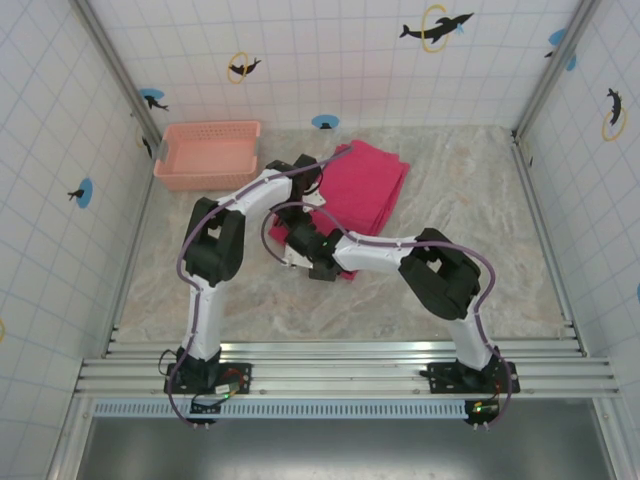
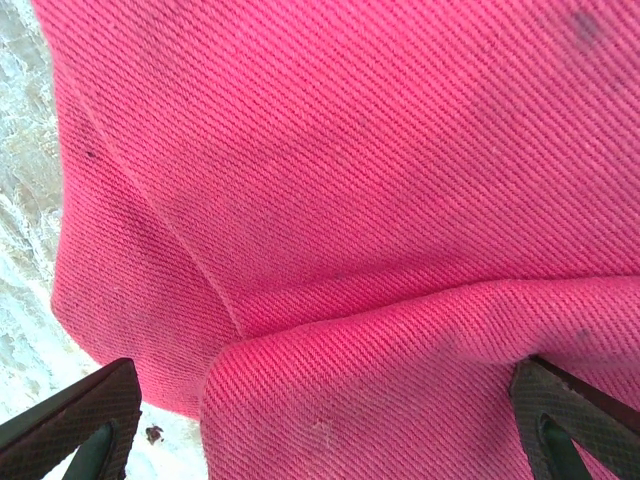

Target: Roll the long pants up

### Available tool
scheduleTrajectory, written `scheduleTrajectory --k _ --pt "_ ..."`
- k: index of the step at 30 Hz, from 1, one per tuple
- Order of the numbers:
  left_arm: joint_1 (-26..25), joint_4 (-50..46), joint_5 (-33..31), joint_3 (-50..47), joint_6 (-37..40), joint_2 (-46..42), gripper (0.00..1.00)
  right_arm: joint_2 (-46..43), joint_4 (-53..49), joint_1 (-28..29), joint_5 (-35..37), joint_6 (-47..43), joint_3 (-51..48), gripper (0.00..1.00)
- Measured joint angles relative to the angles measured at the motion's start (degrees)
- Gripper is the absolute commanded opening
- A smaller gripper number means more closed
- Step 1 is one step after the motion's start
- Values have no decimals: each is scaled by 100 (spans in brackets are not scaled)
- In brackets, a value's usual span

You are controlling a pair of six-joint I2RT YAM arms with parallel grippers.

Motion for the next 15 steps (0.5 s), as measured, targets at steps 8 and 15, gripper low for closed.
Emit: scheduleTrajectory --k 8,15 --pt "240 13 286 -39 -37 -76 97 33 -468 -387 -1305 125 350 10" --pt "522 -505 131 286 -157 -459 97 74 -1574 -719 -3425 295 658 9"
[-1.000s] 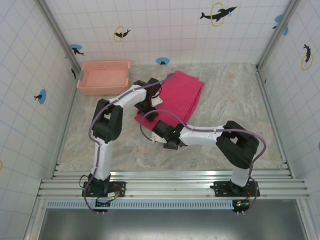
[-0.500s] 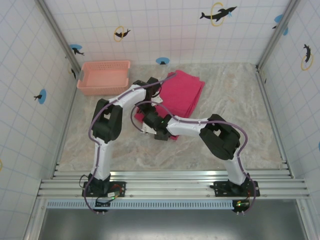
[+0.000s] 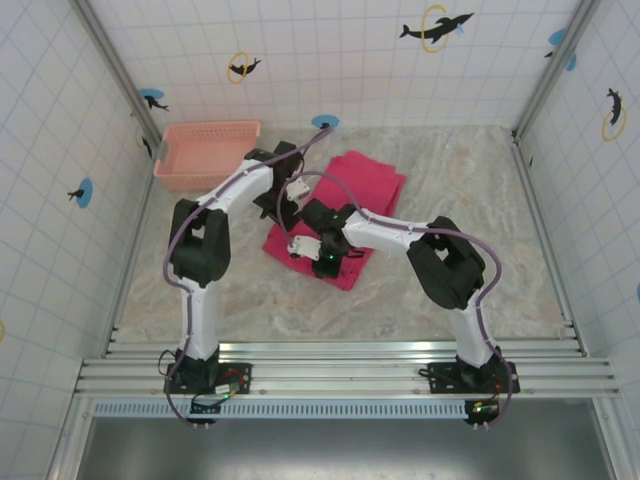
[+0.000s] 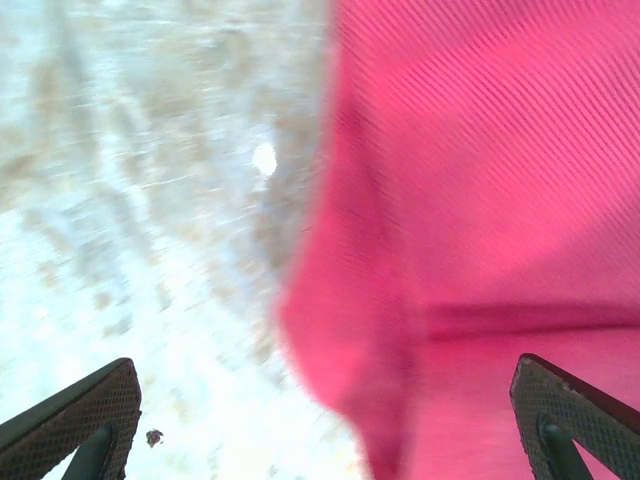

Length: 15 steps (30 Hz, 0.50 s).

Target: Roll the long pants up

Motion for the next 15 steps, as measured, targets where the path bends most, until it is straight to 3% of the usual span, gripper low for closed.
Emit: scheduleTrajectory --k 8,12,15 --pt "35 -448 -339 719 -120 -881 97 -79 -938 -837 -2656 612 9 11" --pt "35 -573 -356 717 -199 -1034 97 -94 -520 -1554 -3773 1390 -153 11" --pt "2 -636 -363 621 -282 -1016 97 -83 -127 -1930 -4140 1908 -382 11"
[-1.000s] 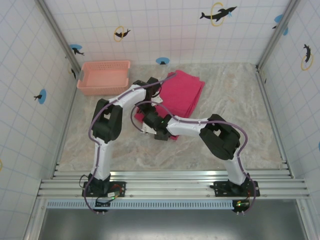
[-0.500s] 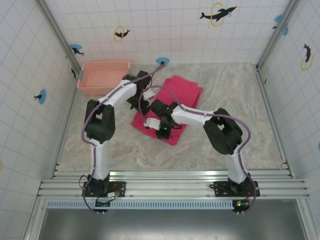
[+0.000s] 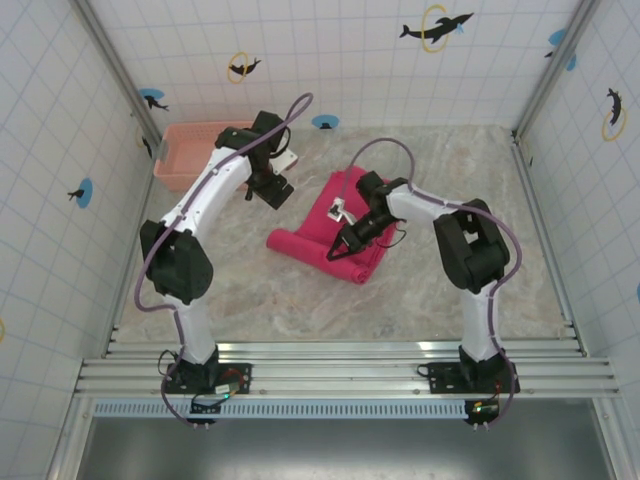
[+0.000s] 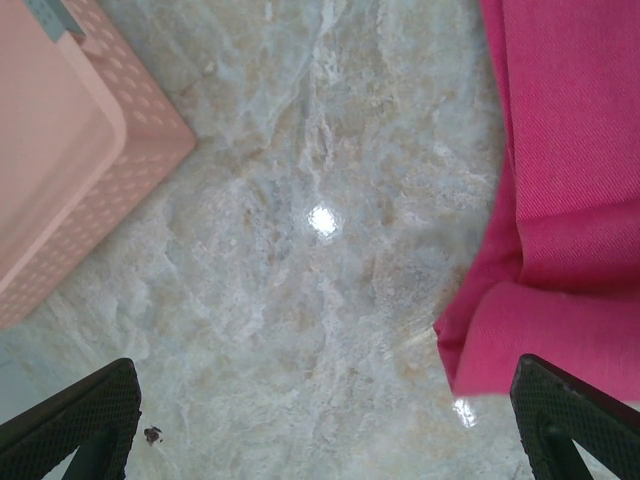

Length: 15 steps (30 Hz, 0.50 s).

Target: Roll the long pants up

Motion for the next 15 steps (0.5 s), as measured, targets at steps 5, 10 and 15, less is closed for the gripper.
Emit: scheduleTrajectory --k 5,10,15 --pt "-260 -109 -31 -61 -72 118 97 240 282 -179 -120 415 -90 10" --pt "-490 -109 92 -83 -195 348 97 514 339 -221 7 551 -125 11" --pt "-544 -105 291 -109 -319 586 97 557 411 -337 160 643 -271 11"
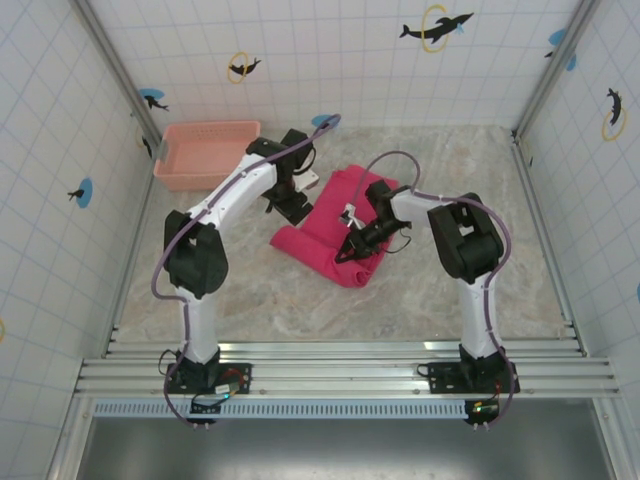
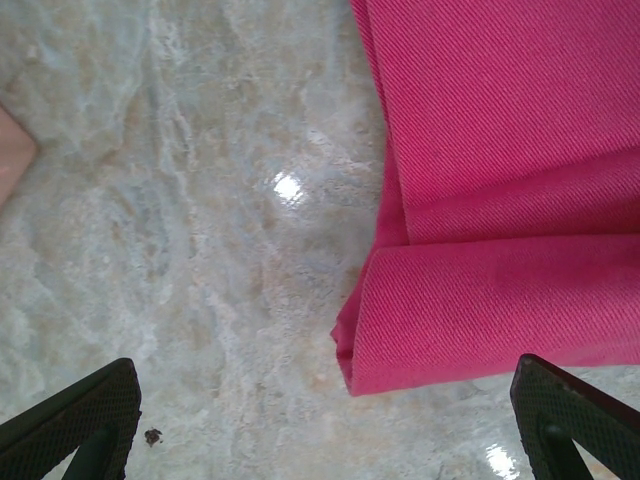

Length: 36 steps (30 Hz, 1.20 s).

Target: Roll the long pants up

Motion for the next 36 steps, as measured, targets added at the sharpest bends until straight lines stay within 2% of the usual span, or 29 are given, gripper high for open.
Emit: scheduleTrajectory --k 14,17,21,24,29,30,33,36 --pt "-223 164 479 -179 -155 863 97 407 11 -179 -372 184 57 13" --pt "-221 208 476 -190 -166 1027 97 435 -52 -205 -391 160 101 20" --pt "-221 234 476 -184 -168 1167 97 404 -461 -243 -24 -98 343 40" --pt "-221 151 476 -46 -164 1287 97 28 -835 -254 820 -396 496 51" --pt "-221 -63 476 221 -125 1449 97 -1464 -1250 -92 2813 -975 481 66" --pt "-221 -107 476 273 -122 1491 97 -1867 -1217 66 3268 -1113 380 70" --pt "-221 -216 483 420 -105 1604 97 -2863 -1095 977 4393 -1384 -90 73" --pt "-221 -245 479 446 -103 1620 97 -3206 -890 2068 5128 -1547 -623 73"
